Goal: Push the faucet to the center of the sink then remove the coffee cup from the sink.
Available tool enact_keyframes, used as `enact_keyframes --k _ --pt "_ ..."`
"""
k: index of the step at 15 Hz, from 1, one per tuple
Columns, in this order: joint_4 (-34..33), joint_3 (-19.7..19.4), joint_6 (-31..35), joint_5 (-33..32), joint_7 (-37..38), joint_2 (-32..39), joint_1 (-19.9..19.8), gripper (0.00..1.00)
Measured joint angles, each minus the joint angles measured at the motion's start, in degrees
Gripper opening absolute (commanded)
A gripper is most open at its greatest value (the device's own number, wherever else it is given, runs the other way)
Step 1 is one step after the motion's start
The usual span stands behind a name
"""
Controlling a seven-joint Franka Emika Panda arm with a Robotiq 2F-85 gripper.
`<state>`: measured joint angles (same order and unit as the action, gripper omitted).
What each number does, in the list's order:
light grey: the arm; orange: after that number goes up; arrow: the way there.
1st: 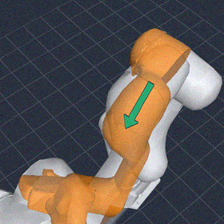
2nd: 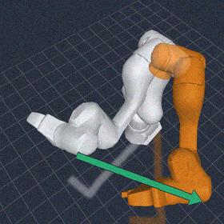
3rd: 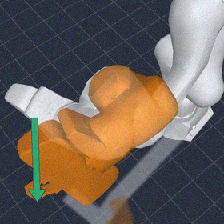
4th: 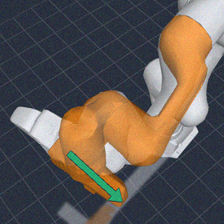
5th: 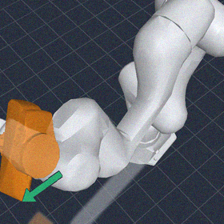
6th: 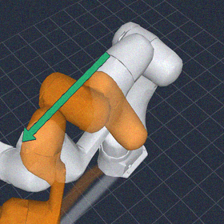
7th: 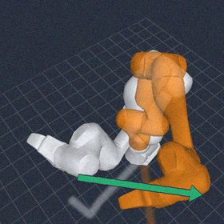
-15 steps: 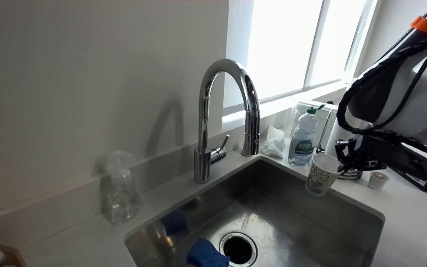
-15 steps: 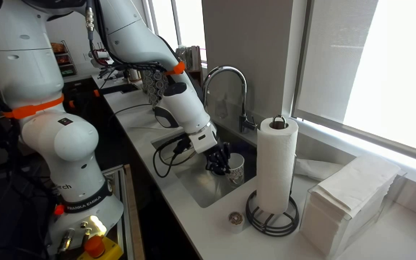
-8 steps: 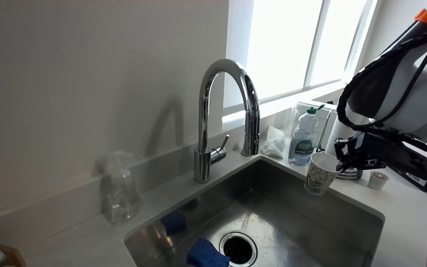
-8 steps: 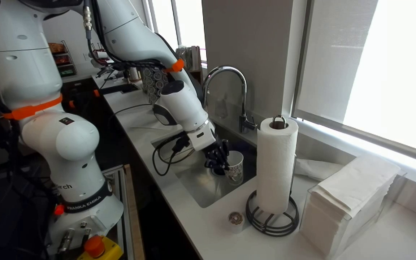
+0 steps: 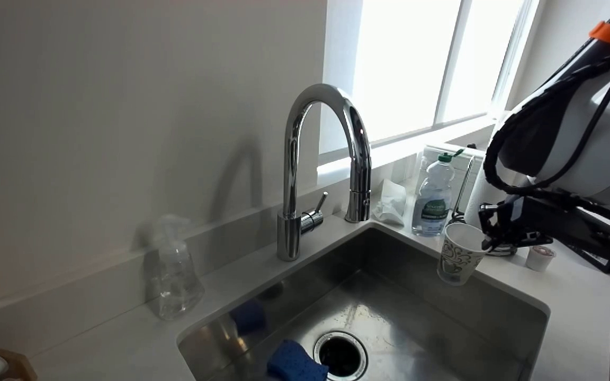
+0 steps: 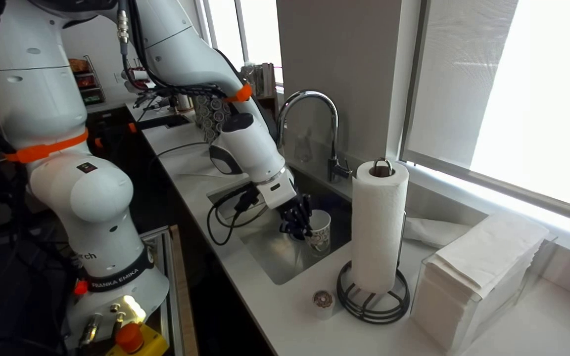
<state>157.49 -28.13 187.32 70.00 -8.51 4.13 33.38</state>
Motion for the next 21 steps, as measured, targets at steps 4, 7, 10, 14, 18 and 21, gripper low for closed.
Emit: enact_keyframes --k 4,7,10,14,18,21 --pt "0.21 -0.63 -0.93 0.30 -1.42 1.72 0.12 0.01" --pt "0.04 -0.78 -2.55 0.28 -1.61 1.71 0.75 0.01" --pt "-0.51 -0.66 -5.46 -0.11 -1.56 0.58 2.23 0.01" --pt "-0.32 -0.72 -8.72 -4.74 2.81 -0.53 4.12 0.01" --pt "-0.41 -2.09 -11.84 -13.41 11.06 -0.51 5.06 0.01" --pt "-0.41 -3.76 -12.10 -22.07 18.35 -0.90 5.86 0.01"
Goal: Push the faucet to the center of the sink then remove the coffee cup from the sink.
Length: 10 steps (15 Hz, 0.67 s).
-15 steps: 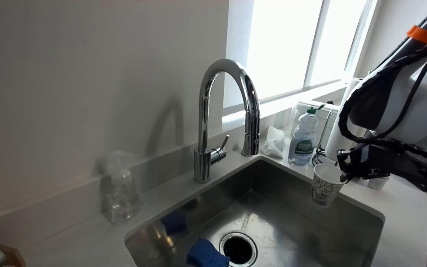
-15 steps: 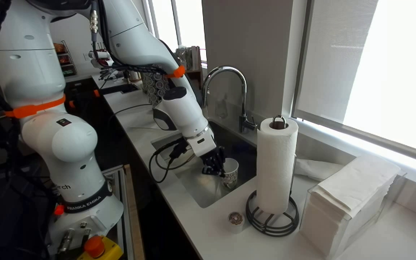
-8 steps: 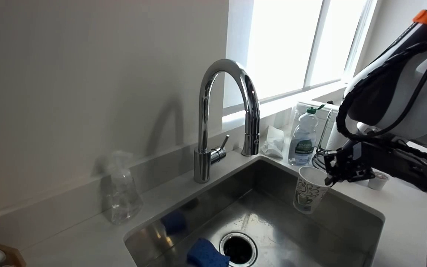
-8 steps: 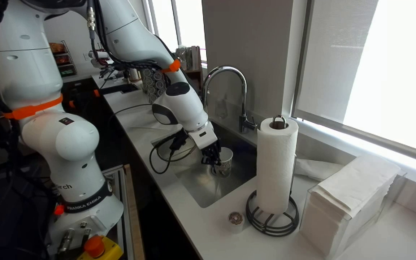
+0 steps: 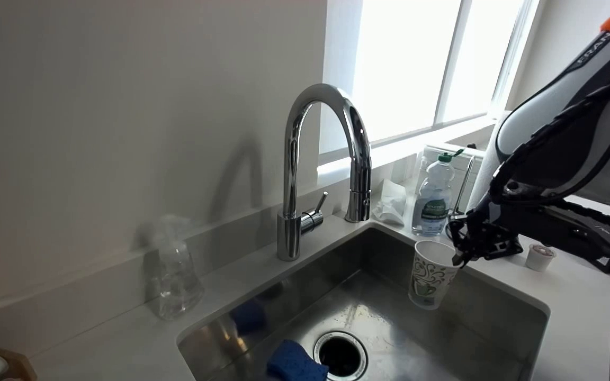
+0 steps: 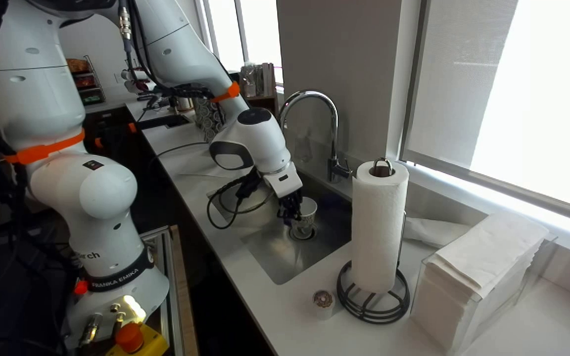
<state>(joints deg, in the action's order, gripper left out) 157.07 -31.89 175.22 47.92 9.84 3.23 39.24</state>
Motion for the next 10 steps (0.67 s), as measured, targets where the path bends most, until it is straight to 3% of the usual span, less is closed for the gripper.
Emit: enact_keyframes --k 10 --pt "-0.57 -5.14 -1.89 -33.38 24.74 -3.30 0.73 0.01"
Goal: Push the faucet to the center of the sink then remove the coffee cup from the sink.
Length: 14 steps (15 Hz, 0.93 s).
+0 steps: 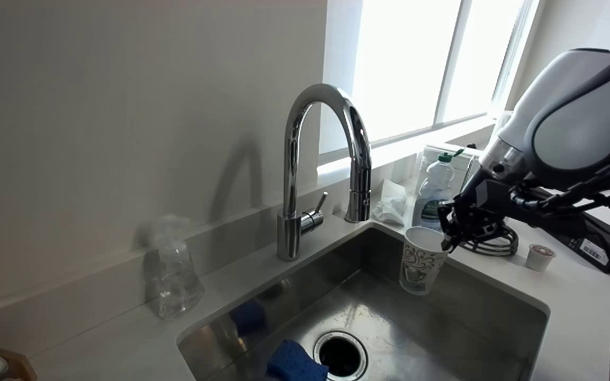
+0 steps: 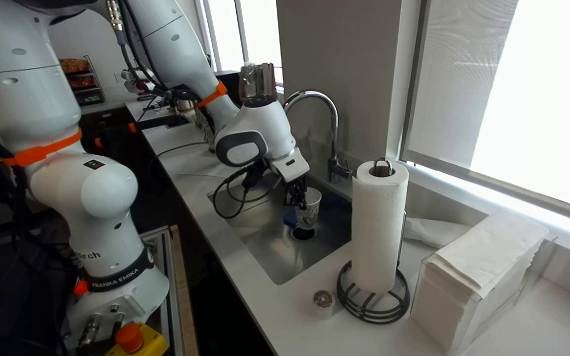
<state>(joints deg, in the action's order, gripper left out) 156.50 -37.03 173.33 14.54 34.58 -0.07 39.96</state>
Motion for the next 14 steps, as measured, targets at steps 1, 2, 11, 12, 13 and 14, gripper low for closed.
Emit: enact_keyframes --k 1,2,11,12,13,14 --pt "-0.23 -0.29 -0.63 -3.51 2.84 -0.62 -0.30 0.01" --pt "-0.51 -0.42 -1.36 -7.27 5.89 -1.33 -0.80 0.01" --pt "-2.91 6.96 -26.06 -35.60 33.53 -20.30 -12.21 0.01" --pt "-2.43 9.91 -29.05 -33.96 33.78 -23.19 -14.98 0.01" --pt "-1.75 14.17 -31.21 -31.90 33.69 -25.54 -19.32 0.01" --pt "-0.88 18.47 -32.91 -29.86 33.64 -27.58 -23.83 0.04"
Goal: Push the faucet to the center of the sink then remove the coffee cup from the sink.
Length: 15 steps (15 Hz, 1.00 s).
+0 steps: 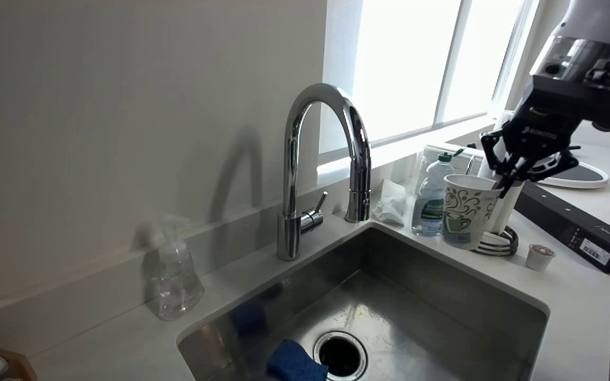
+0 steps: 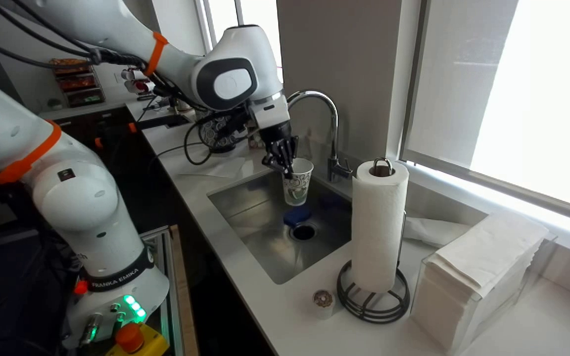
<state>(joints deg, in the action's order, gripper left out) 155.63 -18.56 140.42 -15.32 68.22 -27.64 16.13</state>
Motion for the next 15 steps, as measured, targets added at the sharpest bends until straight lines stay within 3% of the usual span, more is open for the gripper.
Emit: enact_keyframes --k 2,3,9,15 --pt "2.06 6.88 -1.01 0.97 0.46 -3.07 -8.10 0.04" --pt "2.85 8.25 -1.01 0.98 0.48 -3.91 -10.07 0.04" --pt "3.20 8.76 -1.01 0.36 0.74 -4.20 -11.33 0.01" --pt "3.02 7.84 -1.00 -2.84 6.93 -2.66 -17.18 0.01"
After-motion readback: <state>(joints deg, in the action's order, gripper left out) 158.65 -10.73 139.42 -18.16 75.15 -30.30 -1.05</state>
